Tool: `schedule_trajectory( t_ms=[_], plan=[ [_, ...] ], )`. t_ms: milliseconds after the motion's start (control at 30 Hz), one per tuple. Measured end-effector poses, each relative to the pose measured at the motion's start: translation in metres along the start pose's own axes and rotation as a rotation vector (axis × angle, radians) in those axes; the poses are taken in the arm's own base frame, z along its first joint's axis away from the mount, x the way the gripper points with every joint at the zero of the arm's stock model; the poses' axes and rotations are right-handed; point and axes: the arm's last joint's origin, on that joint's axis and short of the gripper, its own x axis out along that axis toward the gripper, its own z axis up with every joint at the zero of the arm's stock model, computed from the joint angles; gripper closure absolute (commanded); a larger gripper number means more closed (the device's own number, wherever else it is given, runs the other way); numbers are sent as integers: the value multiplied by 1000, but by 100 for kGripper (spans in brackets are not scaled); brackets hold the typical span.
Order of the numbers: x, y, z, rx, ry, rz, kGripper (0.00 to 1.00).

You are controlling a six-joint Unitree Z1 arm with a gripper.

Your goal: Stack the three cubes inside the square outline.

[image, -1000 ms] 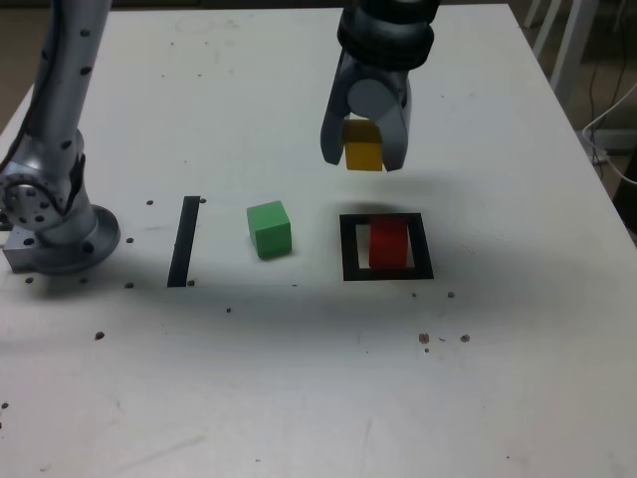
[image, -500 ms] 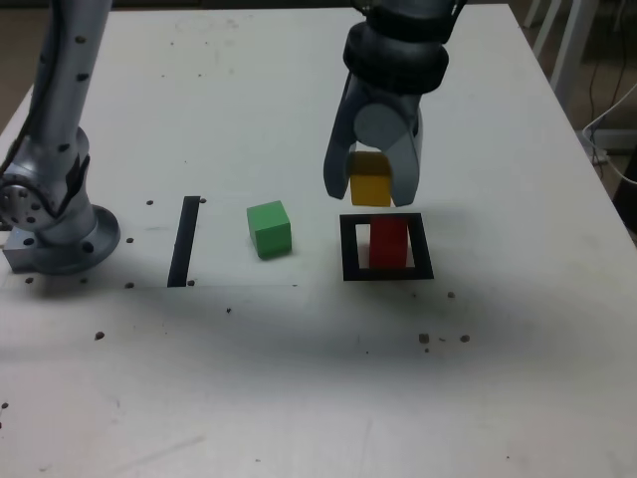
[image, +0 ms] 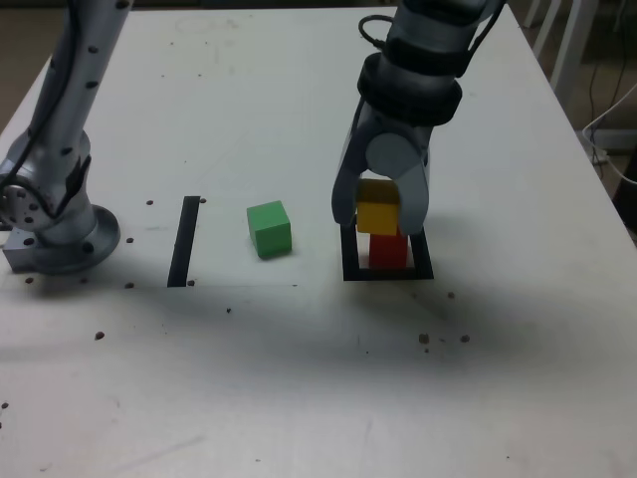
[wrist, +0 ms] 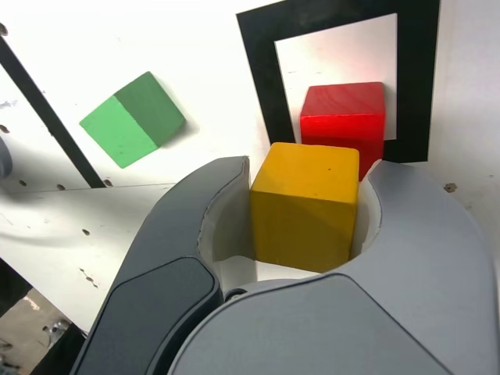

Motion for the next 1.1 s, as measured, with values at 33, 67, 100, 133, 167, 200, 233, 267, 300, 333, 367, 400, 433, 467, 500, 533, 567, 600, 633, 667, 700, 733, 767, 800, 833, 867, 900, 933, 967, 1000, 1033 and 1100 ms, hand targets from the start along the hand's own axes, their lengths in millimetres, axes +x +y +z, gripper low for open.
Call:
schedule_trajectory(
  t_ms=[33, 67, 100, 133, 167, 200, 233, 267, 300, 333, 367, 400, 433, 467, 500, 533, 567, 600, 633, 667, 700, 733, 767, 800, 833, 867, 900, 933, 967, 1000, 1033, 1100],
  plan=[
    [1, 0, 1, 0, 2, -1, 71],
    [1, 0, 2, 0, 4, -2, 71],
    [2, 0, 3, 0, 5, -2, 71],
    [2, 0, 4, 0, 4, -2, 71],
    [2, 0, 4, 0, 4, -2, 71],
    [3, 0, 5, 0, 4, -2, 71],
    [3, 0, 6, 0, 4, -2, 71],
    [3, 1, 6, 0, 5, -2, 71],
    [3, 1, 7, 0, 5, -2, 71],
    [4, 1, 7, 0, 6, -2, 71],
    [4, 1, 8, 0, 6, -2, 71],
    [4, 1, 8, 0, 7, -1, 71],
    [5, 1, 9, 0, 6, -1, 71],
    [5, 1, 10, 0, 6, -1, 71],
    [6, 1, 10, 0, 7, 0, 71],
    [6, 2, 11, 0, 8, 0, 71],
    [7, 2, 12, -1, 10, 1, 71],
    [7, 2, 12, -2, 10, 1, 71],
    [8, 3, 13, -3, 11, 2, 71],
    [8, 3, 13, -4, 11, 2, 71],
    [8, 4, 13, -5, 11, 3, 71],
    [8, 4, 13, -5, 11, 3, 71],
    [8, 4, 13, -6, 11, 4, 71],
    [8, 5, 13, -7, 11, 6, 70],
    [8, 5, 13, -8, 11, 8, 68],
    [8, 5, 13, -8, 10, 10, 64],
    [8, 6, 13, -8, 9, 11, 58],
    [8, 6, 13, -8, 7, 13, 49],
    [8, 6, 14, -7, 5, 14, 40],
    [8, 6, 14, -4, 3, 15, 31],
    [8, 7, 14, 0, 1, 16, 22],
    [9, 7, 15, 4, -1, 15, 8]
  ],
)
